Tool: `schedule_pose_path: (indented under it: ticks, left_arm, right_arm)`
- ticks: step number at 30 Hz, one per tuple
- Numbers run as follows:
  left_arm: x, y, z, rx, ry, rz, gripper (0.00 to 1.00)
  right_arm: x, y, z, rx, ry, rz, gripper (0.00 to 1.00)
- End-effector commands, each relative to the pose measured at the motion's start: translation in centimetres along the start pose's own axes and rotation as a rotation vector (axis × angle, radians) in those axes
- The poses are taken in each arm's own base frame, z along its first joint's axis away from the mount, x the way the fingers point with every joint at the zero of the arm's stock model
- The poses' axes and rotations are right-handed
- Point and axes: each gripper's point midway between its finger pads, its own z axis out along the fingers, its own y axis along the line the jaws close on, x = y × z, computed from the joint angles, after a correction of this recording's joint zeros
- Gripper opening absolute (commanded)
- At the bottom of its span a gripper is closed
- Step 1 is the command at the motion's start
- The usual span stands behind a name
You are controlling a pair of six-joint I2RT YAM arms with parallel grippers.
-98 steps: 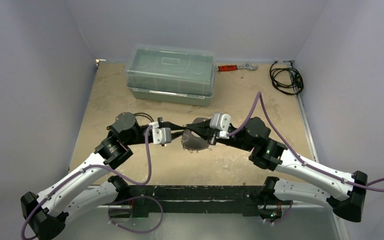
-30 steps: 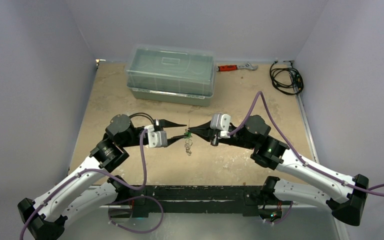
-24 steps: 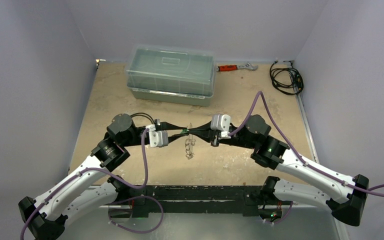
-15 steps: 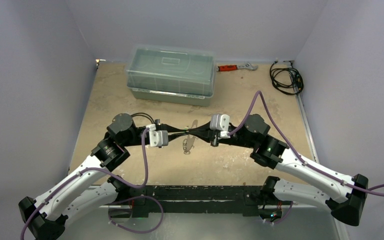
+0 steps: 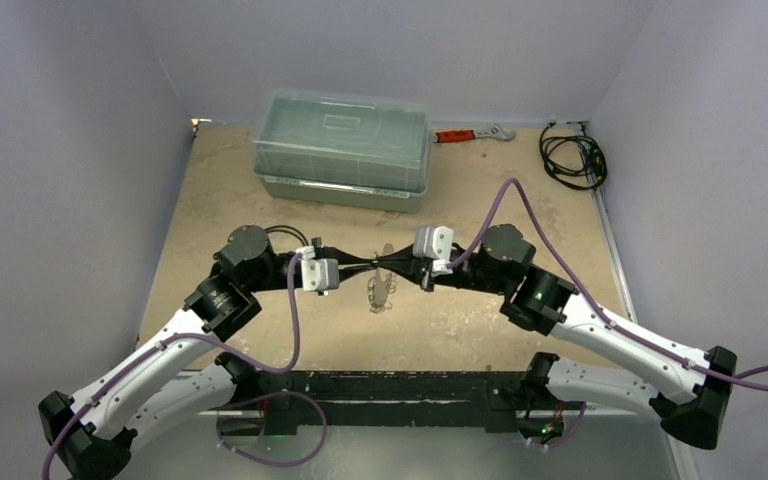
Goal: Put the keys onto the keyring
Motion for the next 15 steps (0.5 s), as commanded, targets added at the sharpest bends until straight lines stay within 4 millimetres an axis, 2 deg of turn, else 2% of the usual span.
schedule_pose_path:
  ticks: [1, 4, 8, 9, 15]
  left_arm:
    - [-1.8, 1.1, 0.0, -0.022, -0.030, 0.042, 0.00]
    - [-1.3, 1.2, 0.1, -0.023, -0.012, 0.039, 0.00]
    - [-0.8, 1.5, 0.4, -0.024, 0.011, 0.032, 0.00]
    - [-0.1, 1.1, 0.3, -0.015, 0.034, 0.011, 0.00]
    - [0.9, 1.2, 0.6, -0.012, 0.063, -0.023, 0.00]
  right_arm:
    - [-2.3, -2.0, -0.6, 0.075, 0.013, -0.042, 0.12]
    - [-1.3, -2.9, -1.0, 0.117, 0.097, -0.058, 0.23]
    - [-0.2, -3.3, -1.3, 0.110, 0.200, -0.084, 0.33]
    - [0.0, -3.5, -1.3, 0.110, 0.222, -0.085, 0.35]
    - [0.6, -3.5, -1.7, 0.092, 0.295, -0.097, 0.37]
